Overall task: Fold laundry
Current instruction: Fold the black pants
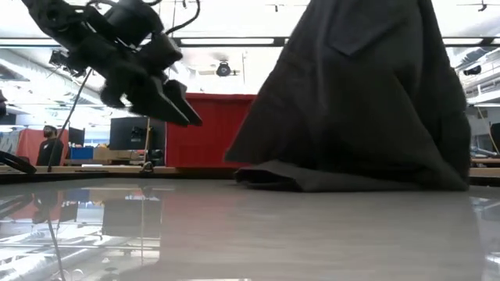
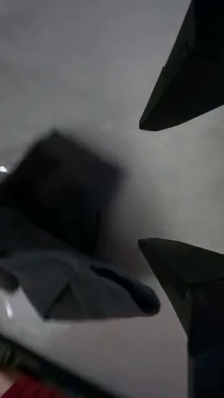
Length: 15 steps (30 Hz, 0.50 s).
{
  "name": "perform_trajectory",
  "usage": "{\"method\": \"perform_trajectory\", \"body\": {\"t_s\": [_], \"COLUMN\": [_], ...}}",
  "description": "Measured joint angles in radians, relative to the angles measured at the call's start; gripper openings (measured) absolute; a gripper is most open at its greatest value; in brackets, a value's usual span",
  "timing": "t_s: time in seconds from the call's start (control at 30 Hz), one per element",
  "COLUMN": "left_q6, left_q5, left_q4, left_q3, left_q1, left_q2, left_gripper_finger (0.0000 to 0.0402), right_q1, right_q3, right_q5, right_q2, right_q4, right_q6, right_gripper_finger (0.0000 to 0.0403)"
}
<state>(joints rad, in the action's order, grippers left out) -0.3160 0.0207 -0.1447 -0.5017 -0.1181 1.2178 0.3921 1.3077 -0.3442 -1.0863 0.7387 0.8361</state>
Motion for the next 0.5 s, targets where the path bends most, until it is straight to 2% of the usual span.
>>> {"method": "perform_trajectory", "body": {"t_s": [0.17, 0.27, 0.33, 0.5], "left_q6": [-0.065, -0.018, -0.014, -0.077], "left_q5": [-0.192, -0.236, -0.211, -0.023], "left_q4": [-0.102, -0.152, -0.2, -0.316], "left_q3": [-0.005, -0.006, -0.006, -0.007], "left_q1": [-0.027, -0.064, -0.088, -0.129], "left_q2": [0.096, 0.126, 0.146, 0.219], "left_gripper_finger": [0.0302, 0.0302, 0.0302, 0.0302], "right_q1": [-0.007, 0.004, 0.012, 0.019], "right_q3": [0.007, 0.007, 0.007, 0.007], "right_q5": [0.035, 0.055, 0.055, 0.053], "right_q2": [0.001, 0.001, 0.001, 0.001], "right_q4": [-0.026, -0.027, -0.028, -0.043], "right_q6": [-0.001, -0.001, -0.001, -0.001], "right_gripper_finger": [0.001, 0.001, 0.001, 0.001]}}
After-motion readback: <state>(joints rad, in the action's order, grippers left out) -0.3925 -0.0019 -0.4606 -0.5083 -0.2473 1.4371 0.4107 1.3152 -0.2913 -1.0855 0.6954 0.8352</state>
